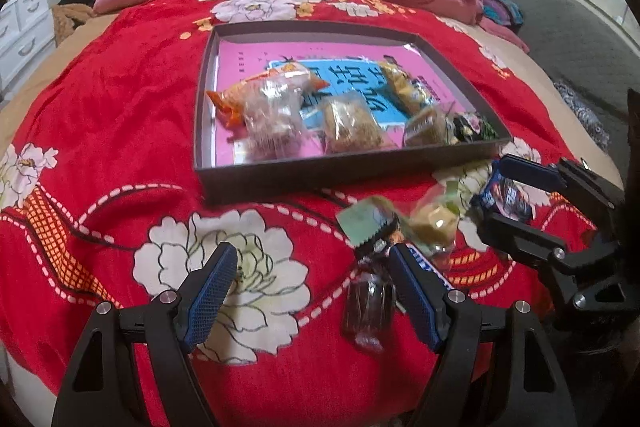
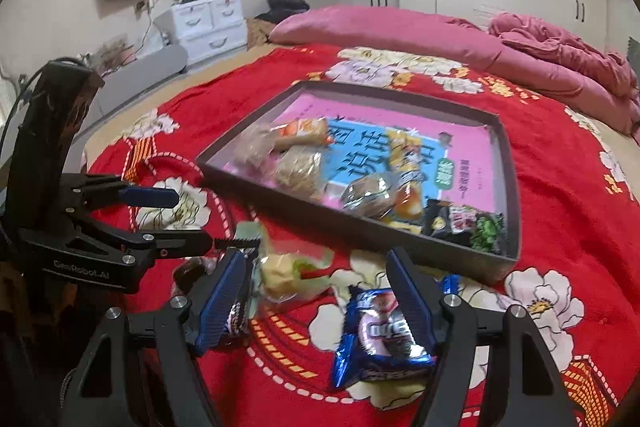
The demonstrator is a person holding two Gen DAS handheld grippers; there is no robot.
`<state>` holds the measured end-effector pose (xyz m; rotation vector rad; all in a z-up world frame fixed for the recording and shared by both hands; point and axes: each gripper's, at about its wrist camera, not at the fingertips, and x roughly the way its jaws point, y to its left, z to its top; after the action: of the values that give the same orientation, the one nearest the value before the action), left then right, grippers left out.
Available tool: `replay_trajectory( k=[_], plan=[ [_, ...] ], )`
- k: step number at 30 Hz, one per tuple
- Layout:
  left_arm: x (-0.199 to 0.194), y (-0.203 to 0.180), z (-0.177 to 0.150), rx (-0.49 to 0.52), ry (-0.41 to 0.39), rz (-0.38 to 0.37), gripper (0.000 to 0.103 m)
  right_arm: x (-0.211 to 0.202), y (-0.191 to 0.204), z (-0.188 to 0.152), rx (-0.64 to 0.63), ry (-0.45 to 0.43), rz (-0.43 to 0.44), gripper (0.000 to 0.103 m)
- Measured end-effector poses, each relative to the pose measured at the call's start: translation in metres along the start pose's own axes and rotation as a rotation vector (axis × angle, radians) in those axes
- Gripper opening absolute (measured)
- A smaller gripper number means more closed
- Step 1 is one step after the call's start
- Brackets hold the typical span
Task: Organize snacks
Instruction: 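Move the left gripper over the small wrapped candy while the right gripper approaches the blue cookie pack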
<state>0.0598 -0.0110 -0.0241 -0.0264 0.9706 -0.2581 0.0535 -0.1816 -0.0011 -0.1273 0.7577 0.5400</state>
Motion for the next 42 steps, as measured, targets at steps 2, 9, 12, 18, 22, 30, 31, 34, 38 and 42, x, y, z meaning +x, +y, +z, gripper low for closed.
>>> replay_trajectory(
  k=[2, 9, 12, 18, 22, 30, 31, 34, 38, 42],
  plan=[
    [0.0, -0.001, -0.002, 0.006, 0.007, -0.004, 0.079, 0.002, 0.002, -0.001, -0.008, 0.012, 0.004, 0.073],
    [0.002, -0.007, -0.011, 0.035, 0.039, -0.022, 0.079, 0.011, 0.007, -0.003, -0.033, 0.045, 0.007, 0.072],
    [0.004, -0.011, -0.013, 0.052, 0.049, -0.021, 0.079, 0.015, 0.009, -0.004, -0.042, 0.06, 0.003, 0.073],
    [0.007, -0.015, -0.016, 0.079, 0.066, -0.012, 0.079, 0.025, 0.012, -0.004, -0.056, 0.086, 0.012, 0.071],
    [0.008, -0.014, -0.017, 0.076, 0.07, -0.02, 0.079, 0.032, 0.013, -0.004, -0.059, 0.104, 0.019, 0.063],
    [0.011, -0.014, -0.018, 0.082, 0.082, -0.026, 0.065, 0.047, 0.013, -0.004, -0.057, 0.15, 0.034, 0.053],
    [0.012, -0.015, -0.018, 0.084, 0.082, -0.026, 0.064, 0.049, 0.014, -0.004, -0.059, 0.153, 0.032, 0.053],
    [0.013, -0.015, -0.018, 0.082, 0.084, -0.03, 0.064, 0.053, 0.015, -0.004, -0.06, 0.161, 0.026, 0.052],
    [0.015, -0.015, -0.018, 0.082, 0.086, -0.031, 0.061, 0.059, 0.018, -0.003, -0.07, 0.171, 0.013, 0.048],
    [0.018, -0.015, -0.015, 0.079, 0.096, -0.035, 0.053, 0.058, 0.02, 0.0, -0.071, 0.155, -0.008, 0.041]
  ],
)
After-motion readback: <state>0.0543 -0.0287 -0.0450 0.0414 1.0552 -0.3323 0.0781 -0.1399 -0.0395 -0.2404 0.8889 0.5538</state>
